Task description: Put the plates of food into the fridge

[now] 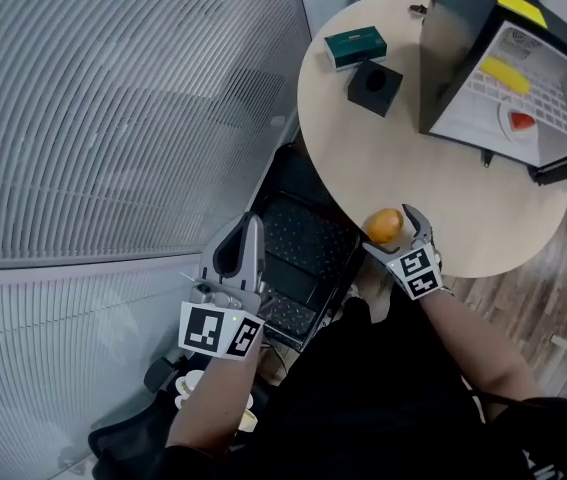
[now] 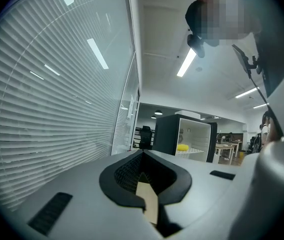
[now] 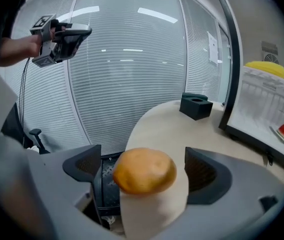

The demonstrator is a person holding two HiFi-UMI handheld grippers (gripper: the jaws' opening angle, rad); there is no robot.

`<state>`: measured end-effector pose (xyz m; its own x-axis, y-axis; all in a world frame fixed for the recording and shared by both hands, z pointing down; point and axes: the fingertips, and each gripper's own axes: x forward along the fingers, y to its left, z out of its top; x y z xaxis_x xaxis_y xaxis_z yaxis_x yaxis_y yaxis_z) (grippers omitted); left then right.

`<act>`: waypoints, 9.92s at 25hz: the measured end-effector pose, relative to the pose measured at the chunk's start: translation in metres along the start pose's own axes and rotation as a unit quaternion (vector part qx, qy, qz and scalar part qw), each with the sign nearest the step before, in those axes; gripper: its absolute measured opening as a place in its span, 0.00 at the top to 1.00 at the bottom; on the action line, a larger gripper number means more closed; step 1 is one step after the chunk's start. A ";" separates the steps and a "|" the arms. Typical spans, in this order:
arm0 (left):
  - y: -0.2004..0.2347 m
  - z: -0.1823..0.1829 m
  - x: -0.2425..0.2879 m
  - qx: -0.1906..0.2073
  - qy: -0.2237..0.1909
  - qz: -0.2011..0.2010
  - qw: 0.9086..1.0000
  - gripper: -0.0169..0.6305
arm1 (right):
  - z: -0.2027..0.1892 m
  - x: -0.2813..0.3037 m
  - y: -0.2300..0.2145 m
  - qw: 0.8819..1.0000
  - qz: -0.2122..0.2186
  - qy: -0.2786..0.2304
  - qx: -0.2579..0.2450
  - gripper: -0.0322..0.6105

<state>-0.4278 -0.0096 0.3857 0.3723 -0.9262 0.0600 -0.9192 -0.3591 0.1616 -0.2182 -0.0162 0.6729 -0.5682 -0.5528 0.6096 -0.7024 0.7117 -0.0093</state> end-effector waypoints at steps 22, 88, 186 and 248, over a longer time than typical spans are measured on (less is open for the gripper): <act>0.016 0.006 0.004 0.013 0.003 0.011 1.000 0.97 | -0.009 0.014 -0.016 0.999 -0.008 0.038 0.038 0.18; -0.333 0.044 0.282 0.051 -0.050 -0.237 0.969 0.96 | 0.102 -0.254 -0.371 0.965 -0.174 -0.173 0.094 0.18; -0.332 0.062 0.311 0.074 -0.032 -0.235 0.969 0.96 | 0.168 -0.282 -0.434 0.934 -0.264 -0.233 0.056 0.18; -0.236 0.036 0.113 0.074 -0.029 -0.238 0.968 0.96 | 0.045 -0.375 -0.193 0.903 -0.337 -0.238 0.117 0.94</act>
<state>-0.1736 -0.0333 0.3185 0.7547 -0.6547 -0.0420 -0.6548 -0.7557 0.0154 0.1116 0.0342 0.4101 -0.0591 -0.9898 0.1299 -0.9974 0.0640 0.0344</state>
